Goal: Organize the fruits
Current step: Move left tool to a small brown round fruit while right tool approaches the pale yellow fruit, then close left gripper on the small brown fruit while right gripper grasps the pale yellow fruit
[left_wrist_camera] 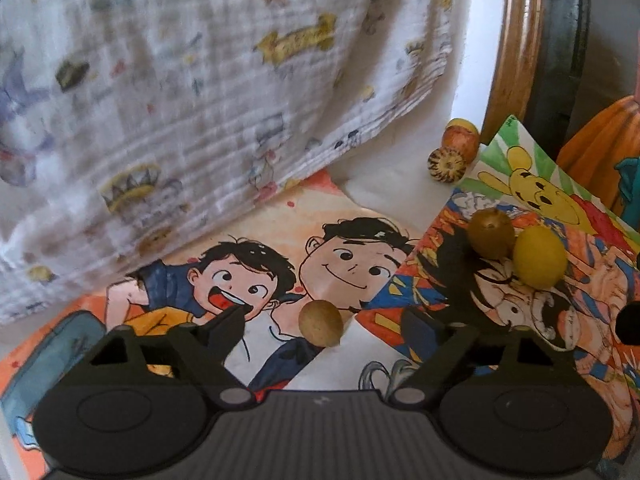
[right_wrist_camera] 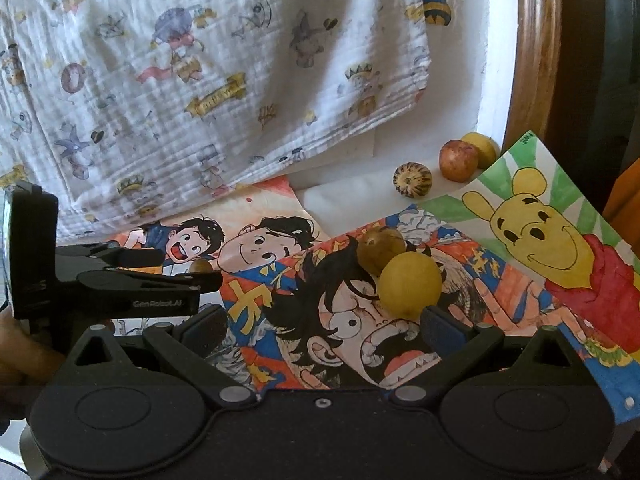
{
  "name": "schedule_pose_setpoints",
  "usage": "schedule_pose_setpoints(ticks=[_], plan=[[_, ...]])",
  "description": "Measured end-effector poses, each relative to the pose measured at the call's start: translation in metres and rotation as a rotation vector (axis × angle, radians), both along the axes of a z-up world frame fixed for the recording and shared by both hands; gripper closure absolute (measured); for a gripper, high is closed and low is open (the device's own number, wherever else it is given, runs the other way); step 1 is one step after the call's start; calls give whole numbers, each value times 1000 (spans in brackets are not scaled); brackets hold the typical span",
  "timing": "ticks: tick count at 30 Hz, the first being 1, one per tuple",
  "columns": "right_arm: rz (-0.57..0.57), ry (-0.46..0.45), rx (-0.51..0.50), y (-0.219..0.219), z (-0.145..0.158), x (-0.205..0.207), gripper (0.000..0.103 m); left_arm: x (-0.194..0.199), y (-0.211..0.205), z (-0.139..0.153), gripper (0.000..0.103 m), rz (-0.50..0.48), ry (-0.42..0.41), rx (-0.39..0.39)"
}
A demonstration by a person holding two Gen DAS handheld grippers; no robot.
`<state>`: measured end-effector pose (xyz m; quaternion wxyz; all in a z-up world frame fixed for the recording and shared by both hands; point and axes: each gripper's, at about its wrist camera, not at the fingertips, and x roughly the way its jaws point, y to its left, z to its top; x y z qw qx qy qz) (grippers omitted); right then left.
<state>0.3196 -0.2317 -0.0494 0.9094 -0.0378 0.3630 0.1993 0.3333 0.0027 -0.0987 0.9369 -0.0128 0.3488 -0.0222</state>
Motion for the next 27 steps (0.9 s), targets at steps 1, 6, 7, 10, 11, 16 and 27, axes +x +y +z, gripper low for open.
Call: schedule_pose_setpoints(ticks=[1, 6, 7, 10, 11, 16, 27], plan=[[3, 3, -1, 1, -2, 3, 1, 3, 1, -3, 22, 2, 6, -3], [4, 15, -3, 2, -8, 12, 1, 12, 5, -13, 37, 11, 26, -21], [4, 17, -3, 2, -9, 13, 1, 13, 6, -14, 38, 12, 27, -28], [6, 22, -6, 3, -12, 16, 1, 16, 7, -16, 43, 15, 26, -32], [6, 23, -6, 3, -13, 17, 1, 16, 7, -16, 44, 14, 25, -32], [5, 25, -5, 4, -15, 20, 1, 15, 7, -16, 53, 6, 26, -35], [-5, 27, -15, 3, -18, 27, 1, 12, 6, -15, 75, -31, 29, -53]])
